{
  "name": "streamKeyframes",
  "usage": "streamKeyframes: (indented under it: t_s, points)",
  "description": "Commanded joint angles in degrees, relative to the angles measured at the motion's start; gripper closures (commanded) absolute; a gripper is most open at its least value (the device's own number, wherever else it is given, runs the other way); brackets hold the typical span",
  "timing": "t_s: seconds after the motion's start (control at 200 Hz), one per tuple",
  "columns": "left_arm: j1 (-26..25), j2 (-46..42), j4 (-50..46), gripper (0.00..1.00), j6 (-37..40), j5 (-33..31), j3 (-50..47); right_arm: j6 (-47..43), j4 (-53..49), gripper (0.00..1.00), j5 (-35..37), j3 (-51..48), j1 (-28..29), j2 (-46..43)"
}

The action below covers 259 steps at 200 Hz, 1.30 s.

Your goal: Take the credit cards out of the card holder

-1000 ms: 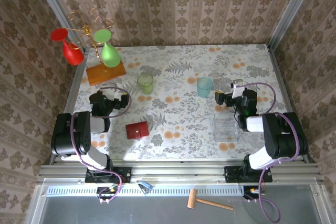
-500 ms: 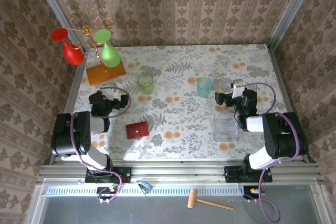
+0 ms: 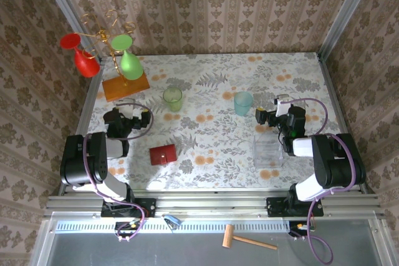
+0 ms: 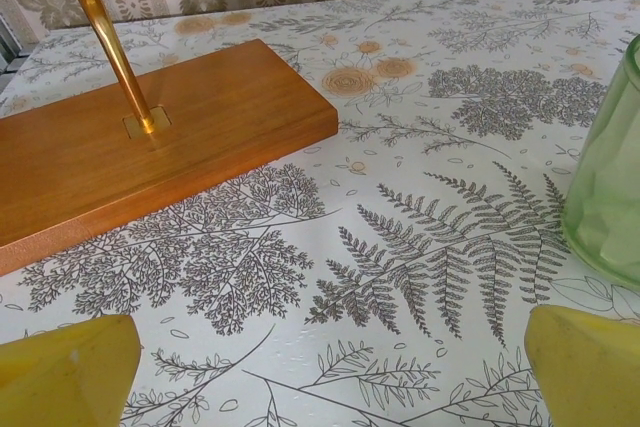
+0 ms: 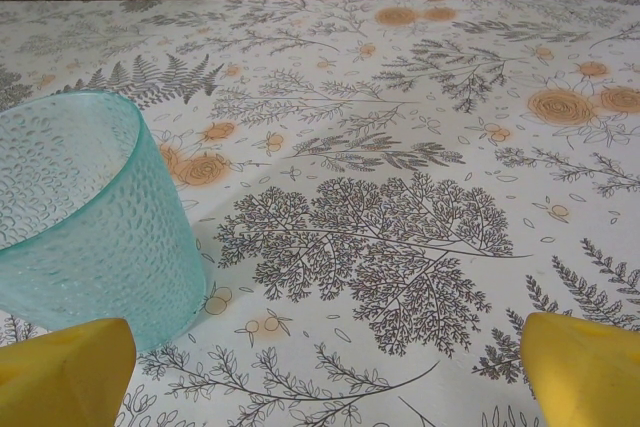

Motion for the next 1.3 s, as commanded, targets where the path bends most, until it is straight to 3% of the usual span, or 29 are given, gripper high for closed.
streamKeyframes:
  t_s: [0.0,0.205,0.465,0.605,0.87,1.03,1.29]
  points:
    - [-0.1,-1.5,2.6,0.0,-0.3,0.5,-1.2,-0.9,-2.8,0.0,1.3,1.6,0.3,-1.9]
    - [-1.0,-7.4,-1.7,0.0,-0.4,-2.6,-1.8,-0.8,-13.2,0.0,2.2,4.4,0.7,-7.0]
    - [-4.7,-17.4,-15.8,0.0,-0.1,-9.8,0.7,-0.1,-26.5,0.0,4.7,5.9,0.8,-15.4]
    - [-5.8,-23.1,-25.0,0.0,-4.6,-11.5,3.1,4.4,-36.5,0.0,8.2,7.1,0.7,-20.2]
    - [-6.0,-29.7,-47.0,0.0,-13.2,-8.0,10.5,13.3,-58.5,0.01,10.5,11.6,0.7,-26.6]
    - [-5.9,-32.8,-60.7,0.0,-14.1,-3.4,15.7,16.7,-70.0,0.05,10.0,14.8,0.7,-28.7]
    - [-6.4,-35.5,-81.8,0.0,-14.6,-2.4,26.2,22.6,-84.4,0.11,10.1,17.9,0.6,-29.4]
